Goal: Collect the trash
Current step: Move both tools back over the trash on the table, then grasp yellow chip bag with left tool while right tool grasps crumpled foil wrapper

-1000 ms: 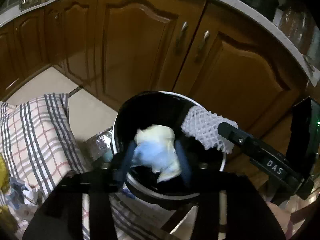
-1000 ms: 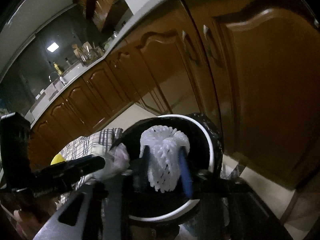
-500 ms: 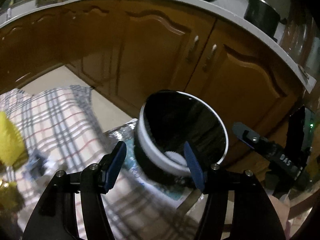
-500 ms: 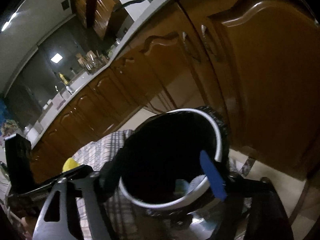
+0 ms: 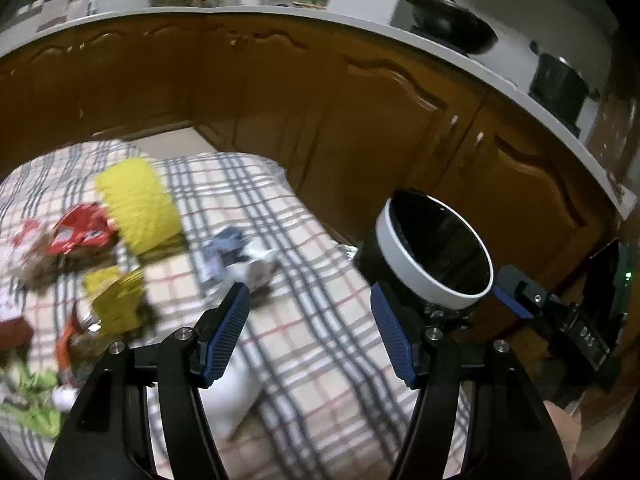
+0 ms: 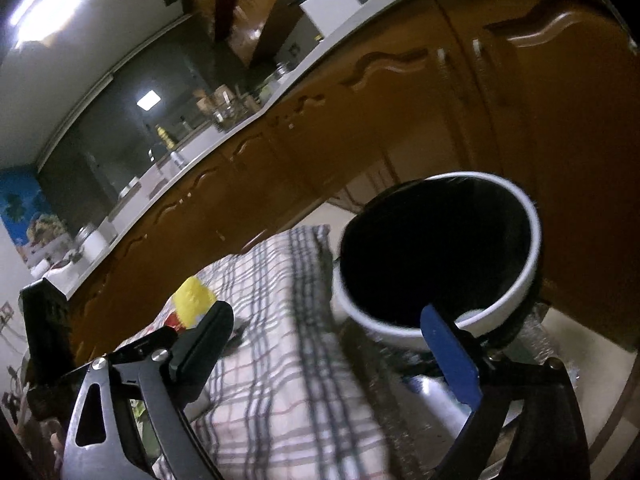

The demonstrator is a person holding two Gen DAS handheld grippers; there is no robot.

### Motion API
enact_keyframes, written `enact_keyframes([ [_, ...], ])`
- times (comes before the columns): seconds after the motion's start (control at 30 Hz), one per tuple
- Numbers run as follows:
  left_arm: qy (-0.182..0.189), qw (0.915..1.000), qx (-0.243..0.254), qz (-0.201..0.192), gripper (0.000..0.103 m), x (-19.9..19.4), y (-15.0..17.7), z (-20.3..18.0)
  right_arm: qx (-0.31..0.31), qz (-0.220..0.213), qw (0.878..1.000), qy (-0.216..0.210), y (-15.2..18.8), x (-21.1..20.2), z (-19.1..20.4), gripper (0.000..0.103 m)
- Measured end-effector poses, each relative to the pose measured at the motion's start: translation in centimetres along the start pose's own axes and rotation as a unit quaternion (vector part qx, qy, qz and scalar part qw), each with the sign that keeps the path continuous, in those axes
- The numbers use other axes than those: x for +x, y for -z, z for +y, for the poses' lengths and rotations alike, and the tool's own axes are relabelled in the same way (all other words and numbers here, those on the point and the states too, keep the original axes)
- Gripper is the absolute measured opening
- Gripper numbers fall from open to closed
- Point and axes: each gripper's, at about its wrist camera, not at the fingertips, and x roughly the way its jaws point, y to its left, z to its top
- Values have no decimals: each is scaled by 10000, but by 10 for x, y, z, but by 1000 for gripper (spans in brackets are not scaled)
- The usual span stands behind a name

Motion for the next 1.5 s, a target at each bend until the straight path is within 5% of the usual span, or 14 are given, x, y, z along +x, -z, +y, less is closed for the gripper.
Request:
enact_keyframes([
  [0.67,-528,9967,-548,-285,64,-56,19,82,-495,474,9964,-493,28,39,82,96],
  [1.27,-704,9955,-385,509,64,5,-10,120,-904,1491,9834,-494,24,141,122,95],
  [1.37,-659,9950,-398,638,47,15,-10,124,-918,1735,9796,-428,27,160,122,88],
  [1.43,-582,9946,-431,742,24,21,-8,126,-910,1895,9768,-407,31,170,120,63],
  [1.5,-544,9951,-420,705,23,22,-7,126,-863,1981,9754,-430,34,174,117,46],
])
